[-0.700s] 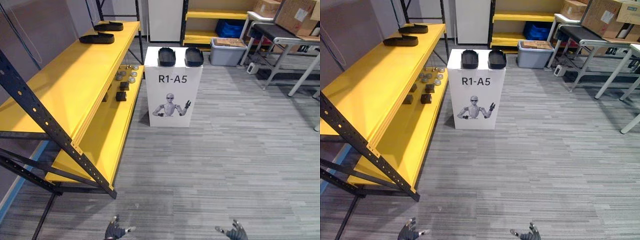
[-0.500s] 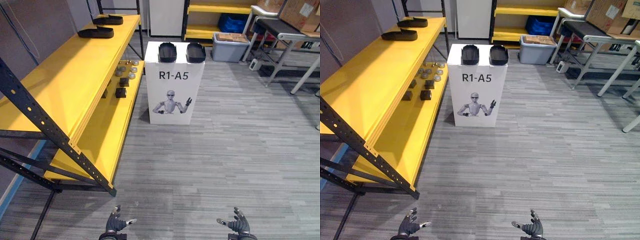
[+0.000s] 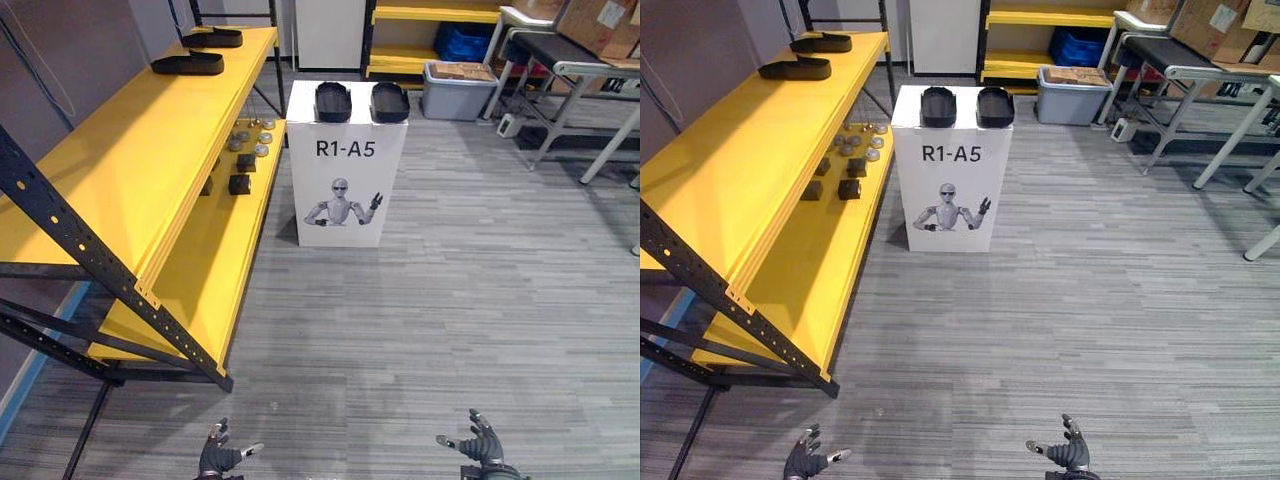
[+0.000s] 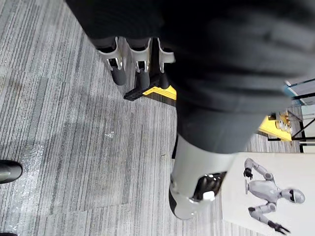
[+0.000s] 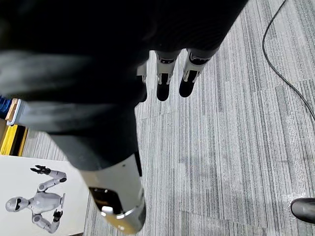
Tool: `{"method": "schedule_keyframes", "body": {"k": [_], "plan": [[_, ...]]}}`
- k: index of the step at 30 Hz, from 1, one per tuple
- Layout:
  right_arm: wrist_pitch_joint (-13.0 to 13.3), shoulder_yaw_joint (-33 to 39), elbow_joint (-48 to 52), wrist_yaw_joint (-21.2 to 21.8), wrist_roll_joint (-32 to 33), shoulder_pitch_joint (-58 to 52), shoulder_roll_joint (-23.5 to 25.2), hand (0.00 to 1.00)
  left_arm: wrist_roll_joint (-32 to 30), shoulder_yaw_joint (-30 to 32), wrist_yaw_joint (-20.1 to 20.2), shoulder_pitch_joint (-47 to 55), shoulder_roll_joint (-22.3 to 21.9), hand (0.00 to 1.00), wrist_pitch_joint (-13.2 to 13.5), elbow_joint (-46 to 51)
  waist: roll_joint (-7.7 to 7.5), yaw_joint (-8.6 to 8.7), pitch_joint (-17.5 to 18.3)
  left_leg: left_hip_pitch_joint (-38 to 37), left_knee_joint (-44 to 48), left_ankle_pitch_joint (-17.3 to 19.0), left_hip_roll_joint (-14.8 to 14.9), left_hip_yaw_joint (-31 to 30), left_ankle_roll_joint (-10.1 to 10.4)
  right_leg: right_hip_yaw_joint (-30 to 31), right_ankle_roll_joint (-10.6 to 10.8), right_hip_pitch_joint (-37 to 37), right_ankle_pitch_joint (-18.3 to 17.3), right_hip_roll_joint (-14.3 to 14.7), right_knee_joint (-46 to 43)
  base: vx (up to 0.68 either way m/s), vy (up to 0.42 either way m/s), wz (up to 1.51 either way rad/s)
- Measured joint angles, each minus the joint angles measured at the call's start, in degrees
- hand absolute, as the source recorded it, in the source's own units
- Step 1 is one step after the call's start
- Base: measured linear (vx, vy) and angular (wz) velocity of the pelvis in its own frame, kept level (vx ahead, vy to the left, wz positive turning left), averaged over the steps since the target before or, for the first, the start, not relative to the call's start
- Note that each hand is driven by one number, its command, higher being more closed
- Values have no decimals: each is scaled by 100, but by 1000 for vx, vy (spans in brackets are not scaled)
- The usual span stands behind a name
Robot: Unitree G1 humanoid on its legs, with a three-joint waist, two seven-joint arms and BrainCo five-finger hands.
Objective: Walk over and take plastic housings, then place them on the shelf
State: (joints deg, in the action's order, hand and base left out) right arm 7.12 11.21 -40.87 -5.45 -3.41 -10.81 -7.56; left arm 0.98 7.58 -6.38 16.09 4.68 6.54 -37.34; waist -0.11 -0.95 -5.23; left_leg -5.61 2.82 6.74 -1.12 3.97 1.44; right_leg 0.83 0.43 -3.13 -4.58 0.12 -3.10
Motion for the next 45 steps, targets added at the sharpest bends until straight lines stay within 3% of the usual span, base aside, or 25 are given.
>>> {"method": "schedule_keyframes", "body": {"k": [5, 7, 9, 11, 13, 15, 17, 19, 20, 21, 23, 24, 25, 27, 29, 32, 33, 34, 36, 37, 39, 40, 42, 44, 45], "plan": [[-21, 24, -31, -67, 233, 223, 5, 0, 19, 99, -73, -38, -54, 0, -5, -40, 122, -32, -92, 445, 630, 469, 126, 335, -173, 216, 55, 358, -126, 100, -288, -19, 28, -32], [-49, 164, -44, -135, 237, 286, 20, 0, 24, 119, -82, -64, -81, 0, -13, 1, 146, -30, -169, 600, 1031, 781, 107, 420, -292, 221, 224, 818, -661, 47, -1275, 26, 32, -19], [-124, 174, -39, -162, 246, 307, 43, 0, 64, 109, -97, -73, -67, 0, -24, 21, 148, -29, -233, 552, 1244, 1028, 110, 447, -346, -21, 415, 1251, -896, -18, -2405, 113, 50, -12], [-137, 147, -27, -181, 311, 298, 119, 0, 104, -9, -108, -131, 1, 0, -43, 26, 122, 10, -320, 385, 1360, 1182, 102, 362, -440, -350, 434, 1860, -935, -162, -3856, 203, 30, 8], [-147, 91, -28, -184, 345, 266, 138, 0, 107, -75, -117, -158, 33, 0, -69, 24, 125, -6, -364, 141, 1372, 1377, 104, 343, -477, -721, 354, 2222, -1000, -391, -4439, 329, 4, 11], [-148, 81, -37, -226, 362, 381, 90, 0, 114, -113, -156, -421, 68, 0, -75, 24, 167, 77, -475, -194, 1179, 1445, 244, 185, -446, -1160, 379, 2656, -1058, -516, -4063, 455, -61, 31], [-144, -18, -37, -248, 362, 526, -21, 0, 127, -110, -235, -642, 66, 0, -64, 21, 338, 196, -580, -512, 853, 1419, 605, 72, -333, -1451, 209, 2936, -904, -285, -3217, 506, -131, 41], [-141, -23, -40, -254, 360, 546, -46, 0, 132, -112, -254, -740, 184, 0, -47, 12, 248, 222, -574, -744, 825, 1457, 728, 49, 2, -1411, -107, 3012, 130, -123, -2048, 658, -212, 29], [-150, -5, -96, -265, 361, 622, -154, 0, 127, -85, -268, -806, 114, 0, -57, -42, 383, 259, -558, -827, 1025, 1517, 940, 22, 174, -1583, -474, 2984, 408, -34, -2291, 676, -245, 14], [-146, -2, -47, -275, 360, 707, -152, 0, 113, -58, -264, -874, 102, 0, -47, -41, 374, 284, -549, -624, 1398, 1290, 988, 23, 525, -1593, -562, 2985, 150, -26, -2410, 824, -306, 11], [-139, -10, -1, -283, 366, 725, -165, 0, 116, 20, -290, -937, -52, 0, -51, -35, 375, 296, -569, -123, 2691, 449, 1016, 21, 243, -1595, -644, 2568, -62, 13, -2214, 604, -217, 10], [-139, -46, 9, -292, 401, 649, -132, 0, 119, 62, -295, -896, -184, 0, -52, 20, 374, 264, -610, 289, 3948, -283, 1188, -1, 69, -1583, -655, 1909, -110, 101, -1735, 627, -217, 13], [-139, -102, 38, -308, 454, 584, -54, 0, 118, 62, -294, -839, -242, 0, -33, 141, 375, 207, -638, 708, 5120, -123, 1437, 116, 106, -1559, -659, 1201, -112, 250, -1269, 614, -219, 10], [-123, -132, 296, -367, 521, 515, 99, 0, 131, 46, -295, -809, -289, 0, -31, 316, 253, 62, -716, 1360, 5980, 123, 1601, 354, 168, -1477, -706, 443, -143, 304, -757, 519, -183, -12], [-93, -127, 429, -388, 523, 558, 129, 0, 167, -16, -293, -776, -354, 0, -29, 462, 202, -69, -730, 2086, 5815, 301, 1605, 597, 229, -1355, -700, 17, -146, 304, -305, 480, -116, -27], [-94, -74, 410, -393, 529, 585, 129, 0, 223, -14, -298, -663, -409, 0, -44, 467, 188, -169, -755, 2588, 3883, 450, 1301, 926, 294, -1223, -544, -580, -268, 238, 108, 472, 6, -20], [-95, 26, 399, -411, 548, 538, 122, 0, 224, -19, -298, -616, -461, 0, -49, 465, 202, -160, -750, 2561, 2738, 343, 1053, 906, 205, -1218, -429, -812, -383, 206, 229, 408, 102, -3], [-96, 104, 313, -427, 575, 526, 97, 0, 223, -19, -300, -594, -490, 0, -47, 463, 230, -165, -737, 2517, 1764, -78, 842, 789, 105, -1198, -312, -963, -541, 203, 280, 403, 121, -10], [-116, 109, 162, -448, 600, 548, 139, 0, 223, 2, -313, -522, -437, 0, -49, 413, 105, -283, -673, 2402, 1707, -696, 569, 651, -160, -982, -141, -1065, -850, 10, 155, 412, 134, -30], [-119, 110, 164, -451, 595, 527, 162, 0, 223, 1, -313, -523, -424, 0, -53, 402, 6, -275, -639, 2420, 1738, -558, 474, 690, -196, -971, -60, -1040, -964, -122, 33, 511, 129, -13], [-144, 118, 104, -453, 578, 523, 133, 0, 224, -23, -312, -565, -493, 0, -55, 290, -46, -284, -612, 2299, 1904, -184, 283, 784, -343, -894, 206, -611, -1191, -455, -1187, 504, 137, 2], [-147, 117, 96, -454, 569, 523, 169, 0, 225, -23, -315, -550, -482, 0, -59, 237, -47, -286, -615, 2152, 1883, -83, 252, 801, -353, -884, 231, -416, -1205, -533, -1845, 491, 170, -10], [-145, 100, 102, -452, 468, 492, 292, 0, 228, -224, -326, -530, -355, 0, -90, 219, -133, -246, -654, 1415, 1762, 304, 55, 784, -457, -704, 555, 590, -1000, -927, -4701, 532, 156, 6], [-145, -42, 114, -449, 462, 425, 300, 0, 232, -259, -330, -544, -296, 0, -85, 241, -134, -162, -644, 922, 1703, 515, 6, 654, -488, -643, 523, 1121, -1018, -999, -5563, 565, 74, 39], [-143, -135, 174, -446, 460, 427, 312, 0, 232, -258, -340, -590, -263, 0, -81, 244, -136, -116, -639, 689, 1561, 570, 5, 579, -491, -691, 501, 1482, -1030, -1026, -5568, 450, 11, 42]]}}
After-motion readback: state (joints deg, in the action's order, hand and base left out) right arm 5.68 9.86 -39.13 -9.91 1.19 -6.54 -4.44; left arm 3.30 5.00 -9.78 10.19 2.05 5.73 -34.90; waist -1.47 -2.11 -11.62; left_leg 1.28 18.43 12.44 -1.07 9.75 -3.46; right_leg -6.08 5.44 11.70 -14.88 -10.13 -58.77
